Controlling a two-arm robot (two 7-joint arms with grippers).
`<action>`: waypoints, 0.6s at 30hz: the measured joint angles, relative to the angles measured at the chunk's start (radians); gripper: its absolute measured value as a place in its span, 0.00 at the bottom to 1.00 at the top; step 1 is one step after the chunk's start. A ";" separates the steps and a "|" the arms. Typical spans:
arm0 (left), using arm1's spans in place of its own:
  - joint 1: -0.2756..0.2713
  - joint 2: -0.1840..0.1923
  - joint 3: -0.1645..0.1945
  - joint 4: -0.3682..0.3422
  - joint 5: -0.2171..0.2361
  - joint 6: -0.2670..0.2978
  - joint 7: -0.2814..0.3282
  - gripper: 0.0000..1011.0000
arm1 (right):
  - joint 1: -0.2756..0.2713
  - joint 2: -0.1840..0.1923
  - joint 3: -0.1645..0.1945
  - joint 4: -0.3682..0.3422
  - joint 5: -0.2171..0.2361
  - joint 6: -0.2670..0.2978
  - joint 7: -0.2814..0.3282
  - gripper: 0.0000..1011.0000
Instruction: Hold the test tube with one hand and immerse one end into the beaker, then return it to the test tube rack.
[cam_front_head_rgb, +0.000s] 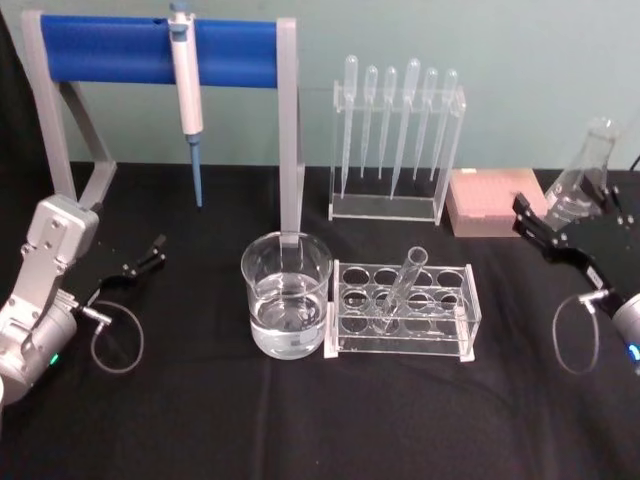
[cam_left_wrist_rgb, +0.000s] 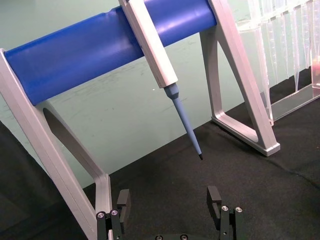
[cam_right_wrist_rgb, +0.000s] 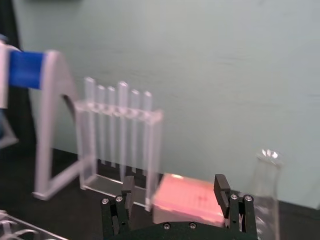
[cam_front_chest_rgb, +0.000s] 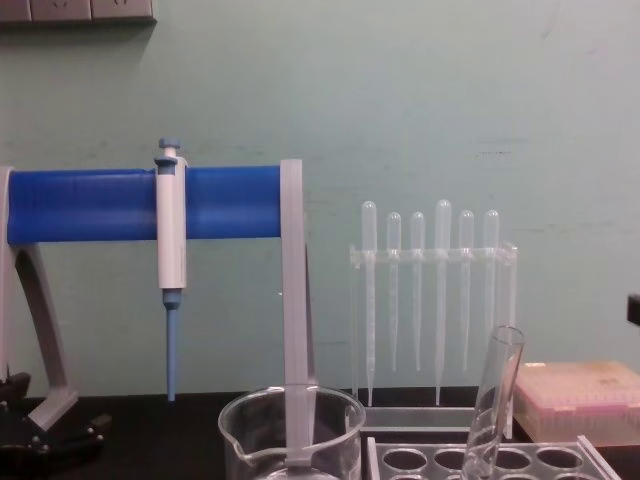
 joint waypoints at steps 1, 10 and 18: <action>0.000 0.000 0.000 0.000 0.000 0.000 0.000 0.99 | 0.004 -0.017 -0.001 0.029 -0.017 -0.015 -0.014 0.99; 0.000 0.000 0.000 0.000 0.000 0.000 0.000 0.99 | 0.024 -0.067 -0.012 0.115 -0.077 -0.050 -0.039 0.99; 0.000 0.000 0.000 0.000 0.000 0.000 0.000 0.99 | 0.026 -0.073 -0.011 0.121 -0.079 -0.046 -0.033 0.99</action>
